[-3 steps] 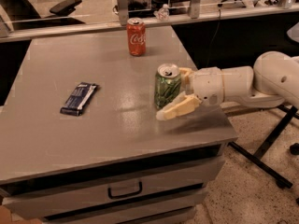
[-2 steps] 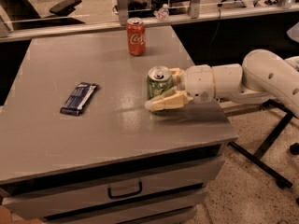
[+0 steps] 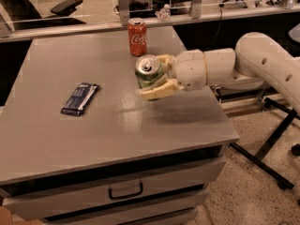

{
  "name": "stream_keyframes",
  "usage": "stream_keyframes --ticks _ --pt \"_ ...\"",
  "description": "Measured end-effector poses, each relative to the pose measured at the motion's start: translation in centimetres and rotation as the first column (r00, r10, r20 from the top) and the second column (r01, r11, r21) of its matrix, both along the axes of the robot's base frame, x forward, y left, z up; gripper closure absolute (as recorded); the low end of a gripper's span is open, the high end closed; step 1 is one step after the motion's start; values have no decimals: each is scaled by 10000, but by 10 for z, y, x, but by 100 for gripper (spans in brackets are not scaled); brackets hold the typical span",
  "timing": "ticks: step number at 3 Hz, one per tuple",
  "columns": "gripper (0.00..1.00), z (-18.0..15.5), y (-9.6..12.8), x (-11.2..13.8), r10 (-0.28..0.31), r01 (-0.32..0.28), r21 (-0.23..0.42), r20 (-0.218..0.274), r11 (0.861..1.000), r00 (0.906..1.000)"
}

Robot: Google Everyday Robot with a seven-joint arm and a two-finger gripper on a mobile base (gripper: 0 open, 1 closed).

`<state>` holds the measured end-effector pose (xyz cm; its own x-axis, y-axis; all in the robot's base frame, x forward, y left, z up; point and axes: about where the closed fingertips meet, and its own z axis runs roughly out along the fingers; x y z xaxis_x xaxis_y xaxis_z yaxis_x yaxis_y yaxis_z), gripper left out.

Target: Knock green can over

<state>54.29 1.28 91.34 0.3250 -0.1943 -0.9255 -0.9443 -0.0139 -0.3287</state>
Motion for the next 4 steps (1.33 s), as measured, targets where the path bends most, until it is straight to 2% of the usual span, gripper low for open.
stream_keyframes --ticks 1,2,3,4 --pt "100 14 15 3 777 -638 -910 1576 9938 9844" --pt "100 11 20 3 1054 -820 -1278 1882 9884 9765" --pt "100 11 20 3 1029 -810 -1226 1841 9891 9775" --pt "100 24 20 4 1726 -1281 -1722 2758 9767 9456"
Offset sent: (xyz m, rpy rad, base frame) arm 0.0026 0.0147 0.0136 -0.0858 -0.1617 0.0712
